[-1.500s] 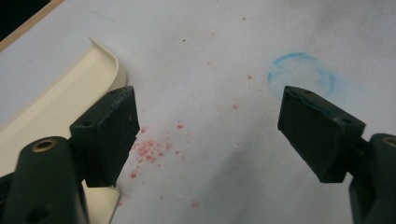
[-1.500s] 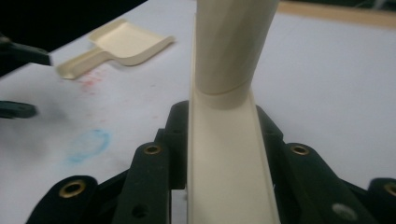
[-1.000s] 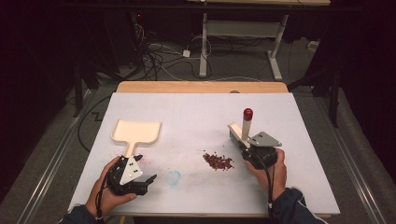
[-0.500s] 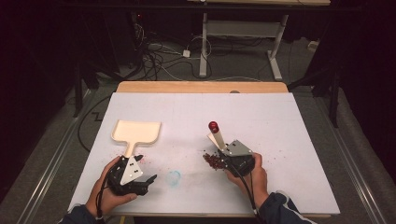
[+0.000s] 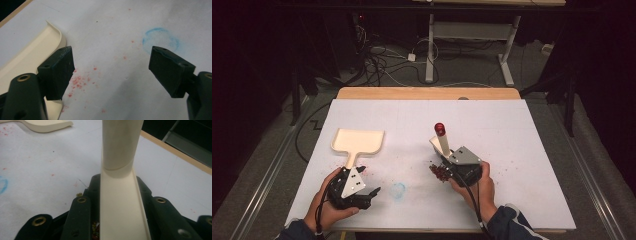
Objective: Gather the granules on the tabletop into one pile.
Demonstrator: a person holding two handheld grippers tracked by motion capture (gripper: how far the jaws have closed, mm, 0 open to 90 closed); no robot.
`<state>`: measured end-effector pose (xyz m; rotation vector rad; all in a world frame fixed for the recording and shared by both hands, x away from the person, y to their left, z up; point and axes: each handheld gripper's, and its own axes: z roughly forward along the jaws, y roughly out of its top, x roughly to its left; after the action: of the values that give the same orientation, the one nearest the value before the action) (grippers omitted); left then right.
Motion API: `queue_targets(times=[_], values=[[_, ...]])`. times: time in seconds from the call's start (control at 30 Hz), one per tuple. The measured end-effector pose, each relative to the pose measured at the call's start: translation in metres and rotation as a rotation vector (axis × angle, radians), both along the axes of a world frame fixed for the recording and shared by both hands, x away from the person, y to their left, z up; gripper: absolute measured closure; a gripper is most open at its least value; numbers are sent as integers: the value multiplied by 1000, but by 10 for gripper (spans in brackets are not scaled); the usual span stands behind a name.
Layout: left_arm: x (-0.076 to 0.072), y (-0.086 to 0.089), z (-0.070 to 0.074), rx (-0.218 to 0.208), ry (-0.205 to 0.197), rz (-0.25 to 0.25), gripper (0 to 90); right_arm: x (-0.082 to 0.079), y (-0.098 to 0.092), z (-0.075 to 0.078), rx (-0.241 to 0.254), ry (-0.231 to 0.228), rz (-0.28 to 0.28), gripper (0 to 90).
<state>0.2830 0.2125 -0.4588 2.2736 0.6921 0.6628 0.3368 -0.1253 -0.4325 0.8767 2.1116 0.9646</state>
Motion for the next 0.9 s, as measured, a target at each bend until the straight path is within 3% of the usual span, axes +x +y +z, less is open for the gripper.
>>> queue_targets(times=[0.1, 0.17, 0.2, 0.27, 0.3, 0.33, 0.43, 0.53, 0.63, 0.77, 0.8, 0.9], values=[[0, 0, 0, 2, 1, -1, 197, 3, -4, 3, 9, -10, 15, 671], [0, 0, 0, 3, 1, -1, 197, 13, -13, 6, 42, -46, 90, 671], [0, 0, 0, 2, 1, -1, 197, 13, -13, 6, 42, -46, 90, 671], [1, 0, 0, 6, 1, 2, 198, 25, -20, 7, 54, -72, 173, 671], [1, 1, 0, 5, 3, 4, 198, 40, -24, 6, 74, -65, 269, 671], [2, 1, 0, 5, 4, 5, 198, 40, -24, 6, 74, -65, 269, 671], [3, 1, -1, 9, 10, 8, 199, 59, -23, -2, 63, -55, 358, 671], [3, 0, -2, 6, 14, 10, 199, 70, -20, -15, 31, -11, 437, 671], [3, 1, -3, 11, 21, 8, 199, 73, -21, -17, 65, 27, 502, 671], [2, 0, -3, 12, 20, 7, 199, 63, -29, -15, 0, 58, 660, 667], [2, 0, -3, 11, 20, 7, 199, 63, -29, -15, 0, 58, 660, 667], [3, 0, -3, 15, 23, 6, 199, 55, -39, -12, -9, 70, 729, 668]])
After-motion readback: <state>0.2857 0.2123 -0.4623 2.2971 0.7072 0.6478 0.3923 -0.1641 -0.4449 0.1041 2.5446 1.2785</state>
